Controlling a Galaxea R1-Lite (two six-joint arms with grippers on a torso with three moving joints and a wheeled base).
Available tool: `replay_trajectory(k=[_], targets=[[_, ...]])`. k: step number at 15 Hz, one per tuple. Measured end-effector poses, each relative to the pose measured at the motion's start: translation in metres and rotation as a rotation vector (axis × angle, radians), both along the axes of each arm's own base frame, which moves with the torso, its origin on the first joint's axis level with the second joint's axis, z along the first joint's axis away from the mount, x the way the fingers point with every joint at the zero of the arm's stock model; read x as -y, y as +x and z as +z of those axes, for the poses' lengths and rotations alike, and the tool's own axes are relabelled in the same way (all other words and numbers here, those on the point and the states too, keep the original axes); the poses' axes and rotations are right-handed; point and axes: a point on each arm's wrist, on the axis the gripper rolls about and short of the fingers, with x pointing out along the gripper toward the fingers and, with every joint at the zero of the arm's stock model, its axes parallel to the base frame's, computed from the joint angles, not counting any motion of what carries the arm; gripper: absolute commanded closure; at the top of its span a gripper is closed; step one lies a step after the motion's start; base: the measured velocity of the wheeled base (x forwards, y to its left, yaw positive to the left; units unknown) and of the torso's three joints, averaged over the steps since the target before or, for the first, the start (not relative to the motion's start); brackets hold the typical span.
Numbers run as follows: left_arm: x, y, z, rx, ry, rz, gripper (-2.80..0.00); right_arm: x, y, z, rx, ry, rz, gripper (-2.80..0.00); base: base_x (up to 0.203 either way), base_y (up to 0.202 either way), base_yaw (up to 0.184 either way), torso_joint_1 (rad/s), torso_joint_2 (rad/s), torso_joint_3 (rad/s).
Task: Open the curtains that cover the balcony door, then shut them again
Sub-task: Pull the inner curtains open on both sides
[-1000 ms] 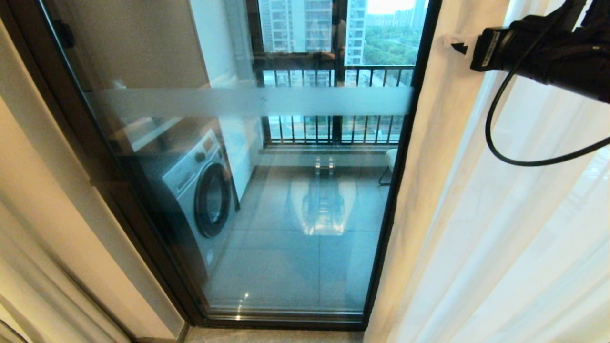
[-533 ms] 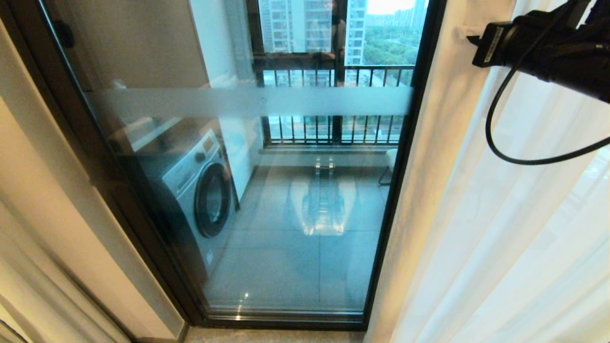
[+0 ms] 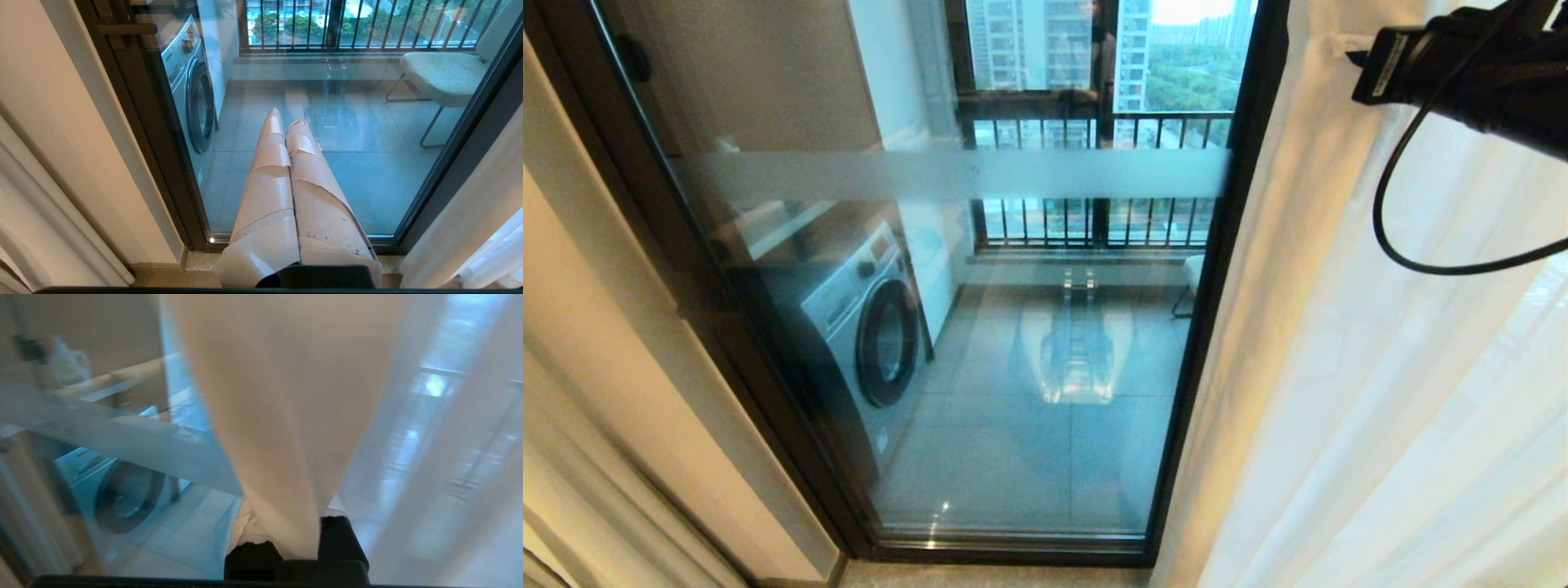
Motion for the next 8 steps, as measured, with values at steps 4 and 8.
replay_trajectory(k=[4, 8], targets=[[0.000, 0.000, 0.000, 0.000, 0.000, -0.001, 0.00, 0.025, -0.013, 0.001, -0.020, 0.000, -0.072, 0.00, 0.000, 0.000, 0.000, 0.000, 0.00, 0.000], [0.000, 0.000, 0.000, 0.000, 0.000, 0.000, 0.00, 0.045, -0.037, -0.003, -0.048, -0.001, -0.135, 0.00, 0.000, 0.000, 0.000, 0.000, 0.00, 0.000]])
